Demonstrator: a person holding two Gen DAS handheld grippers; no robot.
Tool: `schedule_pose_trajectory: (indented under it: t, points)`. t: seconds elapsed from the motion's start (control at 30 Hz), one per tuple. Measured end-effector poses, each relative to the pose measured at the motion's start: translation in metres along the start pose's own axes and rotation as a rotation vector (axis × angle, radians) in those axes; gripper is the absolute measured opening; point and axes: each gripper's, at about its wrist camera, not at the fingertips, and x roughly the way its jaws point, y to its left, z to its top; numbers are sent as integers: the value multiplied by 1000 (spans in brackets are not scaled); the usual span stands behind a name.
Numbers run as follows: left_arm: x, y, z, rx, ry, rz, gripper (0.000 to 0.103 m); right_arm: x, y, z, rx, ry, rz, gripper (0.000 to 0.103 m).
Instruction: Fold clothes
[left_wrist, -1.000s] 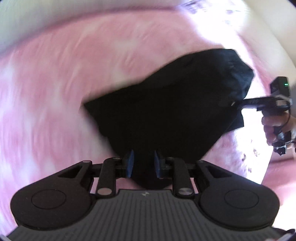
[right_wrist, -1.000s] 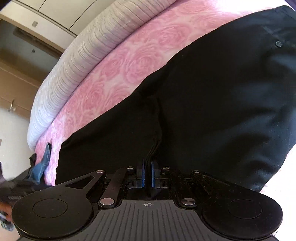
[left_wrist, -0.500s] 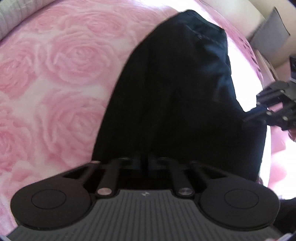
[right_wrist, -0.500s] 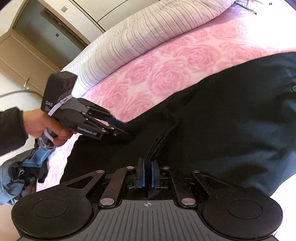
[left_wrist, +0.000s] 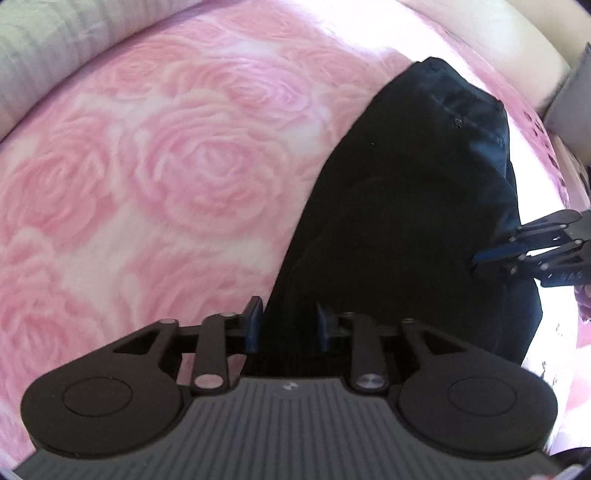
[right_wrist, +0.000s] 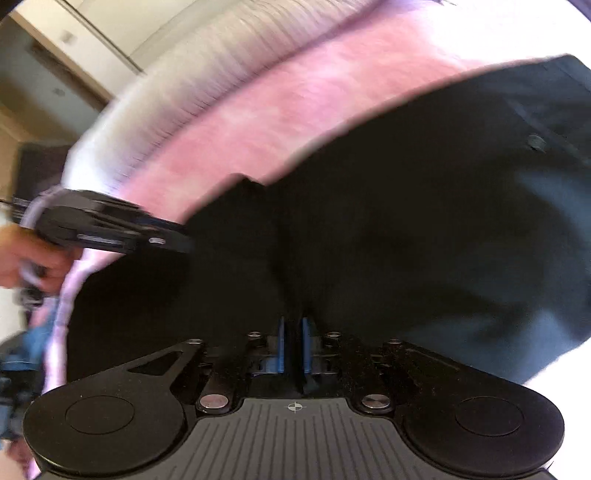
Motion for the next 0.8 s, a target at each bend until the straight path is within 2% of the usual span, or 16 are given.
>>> schedule_pose_trajectory:
  t: [0.07,0.2,0.27,0.4,0.5,0.57,0.6,0.67,0.77,0.8]
  points:
    - [-18,11,-16,-11,6,16,26,-15,0,-6,12,-43,-4,19]
    - [-53,32,-48,-33,17,49,36,-46,4,-28,75,-82,-27,24]
    - [-71,43,-63,-44,22,65,42,-61,13,-46,118,-95,-11,27]
    - [-107,64,-95,-67,34,97,43,-72,48,-92,223,-87,47,44]
    - [-119,48,-122,186,-12,202,44,-65,88,-126,224,-50,55,48]
    - [-127,36,-139,355,-43,272,44,-58,123,-146,150,-38,11,48]
    - [-131,31,-148,440,-58,306,44,-54,144,-155,84,-33,-22,48]
    - [-130,12,-174,679,-82,379,44,-47,190,-171,-82,-33,-103,48]
    - [-123,-9,-216,1030,-136,438,44,-32,251,-194,-292,-43,-180,48]
    - [-119,-9,-220,1065,-153,446,44,-26,270,-200,-353,-54,-197,48]
